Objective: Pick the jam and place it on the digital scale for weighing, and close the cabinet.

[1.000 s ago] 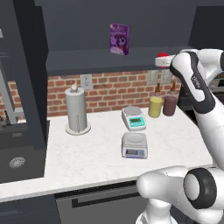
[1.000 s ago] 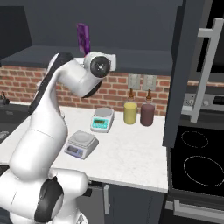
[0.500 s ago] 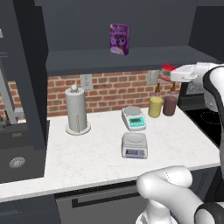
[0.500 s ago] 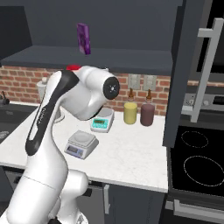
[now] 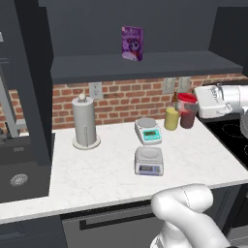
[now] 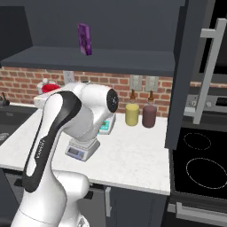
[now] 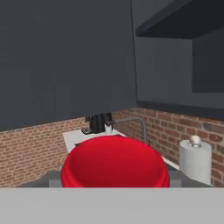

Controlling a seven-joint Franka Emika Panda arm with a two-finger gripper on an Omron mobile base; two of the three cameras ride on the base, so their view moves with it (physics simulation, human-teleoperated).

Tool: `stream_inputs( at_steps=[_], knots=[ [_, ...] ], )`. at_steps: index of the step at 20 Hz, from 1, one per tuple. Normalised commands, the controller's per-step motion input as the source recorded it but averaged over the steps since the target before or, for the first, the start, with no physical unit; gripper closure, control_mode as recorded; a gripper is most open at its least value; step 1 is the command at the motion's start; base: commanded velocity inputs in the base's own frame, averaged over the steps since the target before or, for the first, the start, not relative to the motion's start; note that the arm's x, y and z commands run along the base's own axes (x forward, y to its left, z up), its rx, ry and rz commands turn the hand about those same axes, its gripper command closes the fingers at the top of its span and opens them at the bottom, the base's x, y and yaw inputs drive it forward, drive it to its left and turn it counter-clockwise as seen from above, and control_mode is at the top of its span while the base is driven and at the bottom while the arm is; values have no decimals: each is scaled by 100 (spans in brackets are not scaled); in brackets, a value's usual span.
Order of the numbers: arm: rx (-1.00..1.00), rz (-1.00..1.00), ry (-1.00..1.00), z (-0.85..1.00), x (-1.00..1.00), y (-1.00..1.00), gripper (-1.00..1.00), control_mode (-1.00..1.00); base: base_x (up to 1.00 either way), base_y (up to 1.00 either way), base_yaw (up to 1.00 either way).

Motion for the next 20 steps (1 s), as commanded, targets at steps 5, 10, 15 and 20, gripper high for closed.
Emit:
stream_inputs(
  at_steps=[5, 10, 15, 20],
  knots=[
    [0, 22, -13, -83, -12, 51, 100, -100, 0, 0, 0],
    [0, 20, -15, -79, 9, 1, 100, -100, 0, 0, 0],
    [0, 18, -3, -75, 36, 0, 100, -100, 0, 0, 0],
    [0, 16, -4, -51, 30, -5, 100, -100, 0, 0, 0]
  ],
)
